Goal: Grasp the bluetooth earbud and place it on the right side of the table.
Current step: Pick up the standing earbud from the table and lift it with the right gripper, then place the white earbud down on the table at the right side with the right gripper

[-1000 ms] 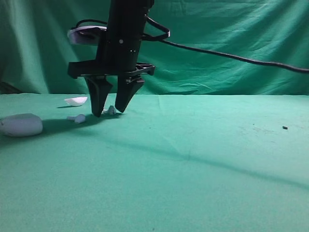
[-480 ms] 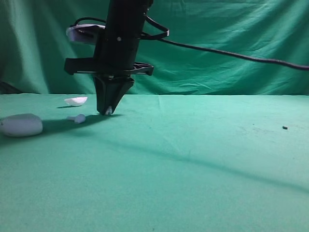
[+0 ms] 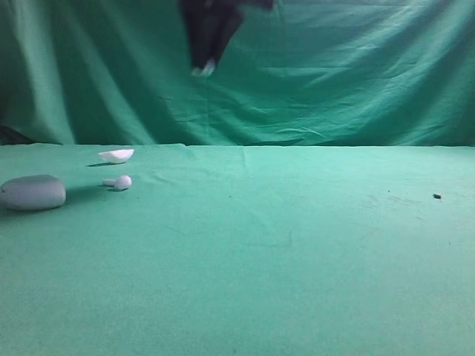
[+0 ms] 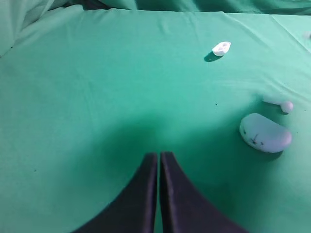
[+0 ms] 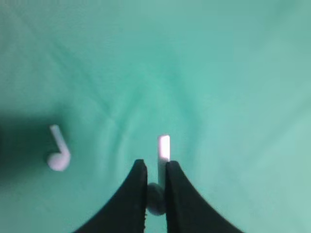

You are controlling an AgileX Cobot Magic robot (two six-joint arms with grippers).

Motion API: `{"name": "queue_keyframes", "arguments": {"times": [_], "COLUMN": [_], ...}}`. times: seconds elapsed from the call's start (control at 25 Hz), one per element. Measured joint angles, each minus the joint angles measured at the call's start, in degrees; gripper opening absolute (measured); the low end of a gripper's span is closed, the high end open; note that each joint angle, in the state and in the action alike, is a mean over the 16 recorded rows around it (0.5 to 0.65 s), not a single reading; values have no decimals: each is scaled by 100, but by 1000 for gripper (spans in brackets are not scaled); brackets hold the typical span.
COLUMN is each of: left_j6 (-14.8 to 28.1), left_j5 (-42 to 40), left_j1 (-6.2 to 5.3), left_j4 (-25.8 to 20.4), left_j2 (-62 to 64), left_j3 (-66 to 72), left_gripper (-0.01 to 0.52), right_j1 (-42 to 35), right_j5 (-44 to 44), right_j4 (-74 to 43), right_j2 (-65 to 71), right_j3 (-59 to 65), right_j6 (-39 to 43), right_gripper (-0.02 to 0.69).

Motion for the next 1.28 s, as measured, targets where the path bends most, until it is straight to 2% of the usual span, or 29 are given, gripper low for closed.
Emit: {"name": "queue_keyframes", "arguments": {"times": [0.24,0.48,0.68,0.92,1.08,1.28], "left_j6": [0,0,0,0,0,0], "left_j5": [0,0,0,0,0,0], "left_j1": [0,0,0,0,0,0], "left_j4": [0,0,0,0,0,0], "left_j2": [0,0,0,0,0,0], "left_j3": [0,0,0,0,0,0], "left_gripper": [0,0,0,0,0,0], "right_j1": [-408,-1026,-1582,-2073,-2250,-2312], "right_j5": [285,94,-611,-1902,-2701,-3306], "right_j4": [-484,-729,-657,-529,-453,-419], "right_j2": [-1048,-2139,-2857,-3320,-3404,-3330], "right_j3": [449,1940,3841,5974,6870,7393], "right_j6": [466,862,993,1072,1087,1093], "right_gripper": [89,89,89,89,89,108]}}
